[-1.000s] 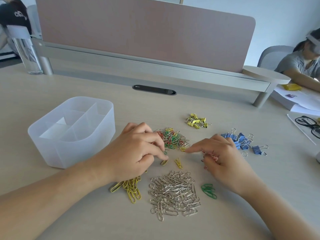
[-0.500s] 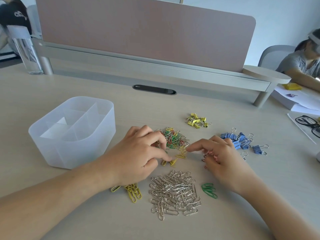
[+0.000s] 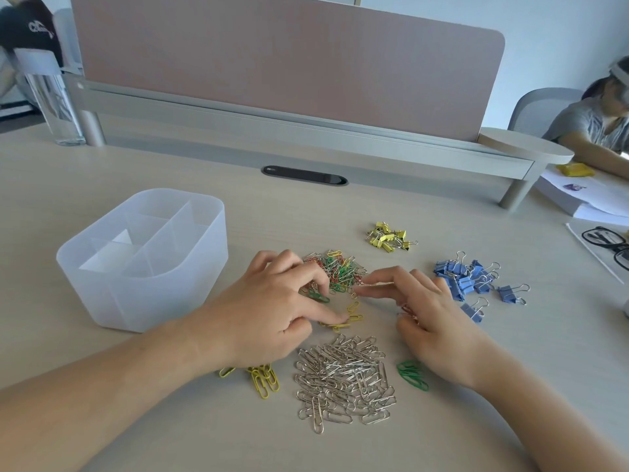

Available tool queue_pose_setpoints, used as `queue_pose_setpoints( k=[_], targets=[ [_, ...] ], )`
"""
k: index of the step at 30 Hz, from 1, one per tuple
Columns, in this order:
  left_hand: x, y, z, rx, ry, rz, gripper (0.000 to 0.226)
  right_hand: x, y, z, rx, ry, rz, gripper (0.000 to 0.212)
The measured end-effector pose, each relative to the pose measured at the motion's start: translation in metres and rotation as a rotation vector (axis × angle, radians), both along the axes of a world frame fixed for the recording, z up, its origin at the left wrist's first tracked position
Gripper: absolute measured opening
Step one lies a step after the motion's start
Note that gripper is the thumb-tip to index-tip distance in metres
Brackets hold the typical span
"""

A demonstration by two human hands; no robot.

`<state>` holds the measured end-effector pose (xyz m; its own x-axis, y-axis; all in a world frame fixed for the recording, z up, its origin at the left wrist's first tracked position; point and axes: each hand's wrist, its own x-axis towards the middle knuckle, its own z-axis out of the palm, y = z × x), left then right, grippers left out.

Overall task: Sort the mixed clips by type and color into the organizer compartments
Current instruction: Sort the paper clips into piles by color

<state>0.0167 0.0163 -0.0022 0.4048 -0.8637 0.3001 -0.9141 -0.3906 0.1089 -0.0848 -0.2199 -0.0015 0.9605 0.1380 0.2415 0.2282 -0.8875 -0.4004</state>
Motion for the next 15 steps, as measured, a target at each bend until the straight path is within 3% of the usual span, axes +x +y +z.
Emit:
queue_pose_setpoints(
  k=[11,15],
  targets=[
    [0.0061,0.0051,0.0028,-0.018,-0.011,0.033,0.053,-0.0047,0.0049,0.0065,0.02,0.064,0.113,0.066],
    [0.0057,0.0048,0.0023,-0.023,-0.01,0.027,0.054,-0.0038,0.0074,0.0037,-0.068,0.032,0.146,0.072]
  ],
)
